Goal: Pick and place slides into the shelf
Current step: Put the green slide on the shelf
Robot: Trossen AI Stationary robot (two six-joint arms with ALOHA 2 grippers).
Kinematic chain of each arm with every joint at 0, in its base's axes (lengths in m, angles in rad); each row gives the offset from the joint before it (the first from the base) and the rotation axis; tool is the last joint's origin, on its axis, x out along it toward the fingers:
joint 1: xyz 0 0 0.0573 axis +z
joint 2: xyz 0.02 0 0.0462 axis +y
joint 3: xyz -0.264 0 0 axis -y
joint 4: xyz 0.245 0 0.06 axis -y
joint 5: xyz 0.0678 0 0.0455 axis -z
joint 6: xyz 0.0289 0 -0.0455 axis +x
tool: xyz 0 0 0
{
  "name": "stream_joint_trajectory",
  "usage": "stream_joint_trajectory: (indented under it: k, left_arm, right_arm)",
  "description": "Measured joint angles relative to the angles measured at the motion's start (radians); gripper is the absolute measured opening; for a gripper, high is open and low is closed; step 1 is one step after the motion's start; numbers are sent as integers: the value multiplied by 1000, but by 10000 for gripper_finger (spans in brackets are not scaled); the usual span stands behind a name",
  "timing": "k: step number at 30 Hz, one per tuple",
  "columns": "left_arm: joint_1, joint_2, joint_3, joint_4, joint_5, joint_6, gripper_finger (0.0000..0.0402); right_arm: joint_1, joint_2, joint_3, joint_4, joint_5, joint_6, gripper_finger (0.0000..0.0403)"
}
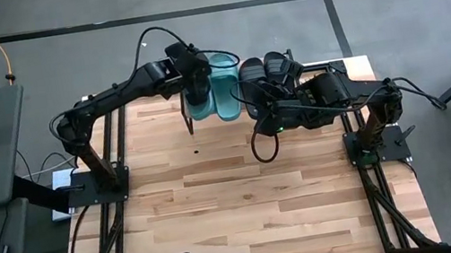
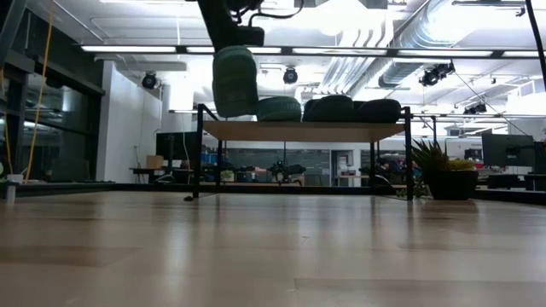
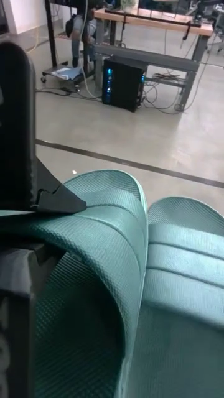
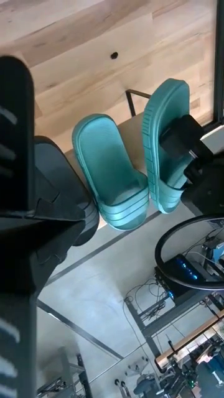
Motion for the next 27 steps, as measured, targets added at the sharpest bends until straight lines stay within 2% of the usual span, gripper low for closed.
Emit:
stream_joint_trajectory:
  k: [6, 11, 21, 27]
  left_arm:
    - [1, 0, 0, 3, -5, -4, 18]
    - [1, 0, 0, 2, -41, 0, 7]
    - [1, 0, 0, 0, -39, -8, 16]
    - [0, 8, 1, 9, -7, 13, 6]
  right_arm:
    - [0, 0, 0, 0, -7, 5, 0]
    - [0, 0, 0, 0, -36, 2, 0]
    - [0, 0, 0, 0, -41, 5, 0]
    - [0, 0, 0, 0, -42, 5, 0]
